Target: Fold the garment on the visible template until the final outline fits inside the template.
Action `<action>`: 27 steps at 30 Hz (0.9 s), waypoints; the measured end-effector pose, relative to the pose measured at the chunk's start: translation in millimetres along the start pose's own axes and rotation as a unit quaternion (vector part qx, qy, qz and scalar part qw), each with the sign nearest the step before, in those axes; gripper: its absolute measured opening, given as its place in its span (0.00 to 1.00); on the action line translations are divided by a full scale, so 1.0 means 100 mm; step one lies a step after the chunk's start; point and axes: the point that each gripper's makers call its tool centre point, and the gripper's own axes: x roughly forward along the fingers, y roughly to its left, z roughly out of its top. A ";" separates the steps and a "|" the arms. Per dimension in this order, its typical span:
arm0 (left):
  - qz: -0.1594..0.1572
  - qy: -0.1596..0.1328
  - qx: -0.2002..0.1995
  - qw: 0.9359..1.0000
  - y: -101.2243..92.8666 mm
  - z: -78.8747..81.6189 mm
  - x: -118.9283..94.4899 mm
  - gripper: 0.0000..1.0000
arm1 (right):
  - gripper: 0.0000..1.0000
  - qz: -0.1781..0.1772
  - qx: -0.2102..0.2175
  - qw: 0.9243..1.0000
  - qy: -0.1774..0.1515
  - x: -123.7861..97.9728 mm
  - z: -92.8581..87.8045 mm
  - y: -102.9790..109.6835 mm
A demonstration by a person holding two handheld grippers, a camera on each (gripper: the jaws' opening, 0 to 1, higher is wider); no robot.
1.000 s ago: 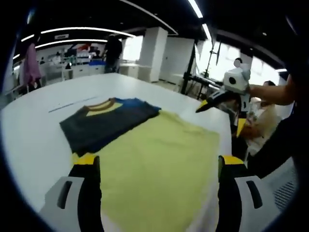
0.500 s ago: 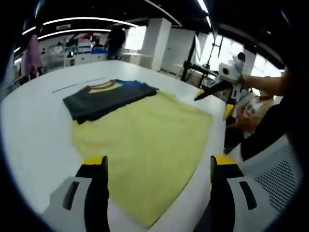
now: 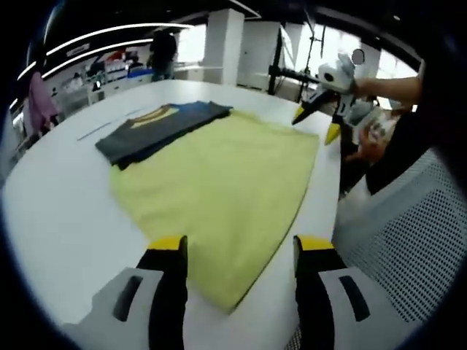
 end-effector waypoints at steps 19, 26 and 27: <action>0.006 0.062 0.068 0.996 -0.04 -0.24 -0.04 0.27 | 0.33 -0.002 -0.058 0.997 0.049 0.02 -0.22 0.02; 0.005 0.062 0.079 0.995 -0.05 -0.24 -0.05 0.26 | 0.28 -0.001 -0.061 0.997 0.056 0.02 -0.25 0.01; 0.006 0.061 0.077 0.995 -0.04 -0.24 -0.05 0.26 | 0.27 -0.001 -0.060 0.997 0.056 0.03 -0.25 0.01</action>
